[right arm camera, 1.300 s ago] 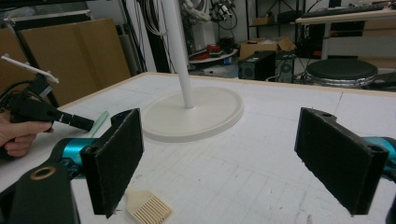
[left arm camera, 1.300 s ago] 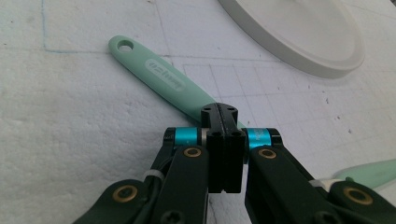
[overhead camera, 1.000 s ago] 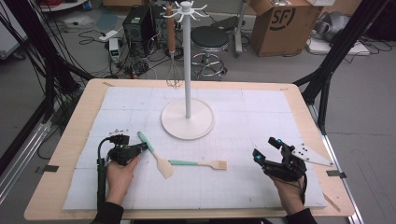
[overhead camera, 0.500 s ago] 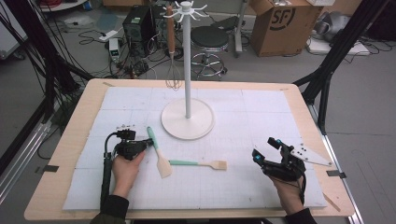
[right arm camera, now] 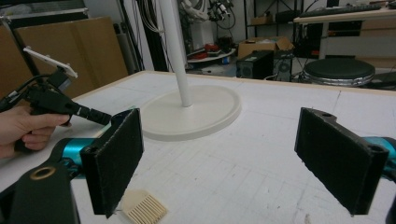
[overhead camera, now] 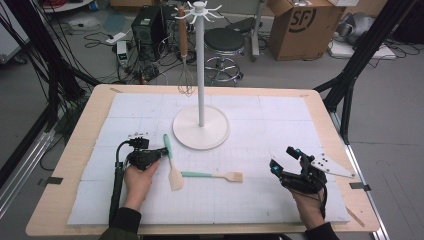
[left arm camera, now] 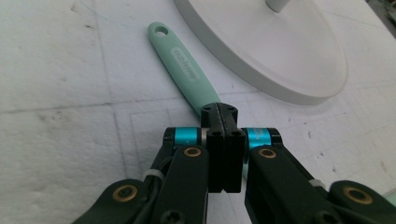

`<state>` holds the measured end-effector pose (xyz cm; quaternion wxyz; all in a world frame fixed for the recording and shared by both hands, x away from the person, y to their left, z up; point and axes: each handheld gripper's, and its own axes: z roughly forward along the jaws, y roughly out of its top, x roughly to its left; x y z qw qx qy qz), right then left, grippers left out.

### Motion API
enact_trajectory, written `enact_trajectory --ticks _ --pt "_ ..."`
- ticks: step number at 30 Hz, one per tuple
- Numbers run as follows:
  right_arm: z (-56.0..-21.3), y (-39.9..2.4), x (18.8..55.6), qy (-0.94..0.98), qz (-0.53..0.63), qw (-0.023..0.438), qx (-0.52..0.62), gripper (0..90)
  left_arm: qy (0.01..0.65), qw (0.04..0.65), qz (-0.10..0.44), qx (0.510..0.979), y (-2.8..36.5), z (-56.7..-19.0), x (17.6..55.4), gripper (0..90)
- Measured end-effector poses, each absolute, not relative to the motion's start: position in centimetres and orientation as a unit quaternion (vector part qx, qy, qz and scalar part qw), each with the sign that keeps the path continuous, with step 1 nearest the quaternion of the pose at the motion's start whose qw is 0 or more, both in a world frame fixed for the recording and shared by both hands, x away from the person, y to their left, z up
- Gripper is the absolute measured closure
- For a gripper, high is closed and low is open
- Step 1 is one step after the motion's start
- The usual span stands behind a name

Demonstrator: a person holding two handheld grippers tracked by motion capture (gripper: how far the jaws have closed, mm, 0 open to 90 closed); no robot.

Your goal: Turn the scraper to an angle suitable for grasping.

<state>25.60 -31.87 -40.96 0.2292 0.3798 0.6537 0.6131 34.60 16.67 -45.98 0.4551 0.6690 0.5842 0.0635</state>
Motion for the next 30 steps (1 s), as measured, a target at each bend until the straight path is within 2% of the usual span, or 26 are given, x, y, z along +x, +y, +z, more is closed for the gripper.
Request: enact_trajectory --ticks 14,22,30 --pt "-41.0 -31.9 25.6 0.654 0.612 0.23 0.381 14.6 0.567 0.467 0.087 0.673 15.6 -45.4 33.2 90.0" --pt "-40.9 -31.9 25.3 0.652 0.615 0.233 0.378 14.6 0.533 0.45 0.086 0.711 12.8 -44.7 31.8 90.0" --pt "-40.9 -31.8 25.3 0.653 0.614 0.231 0.378 14.6 0.525 0.44 0.076 0.725 12.3 -44.8 31.0 90.0"
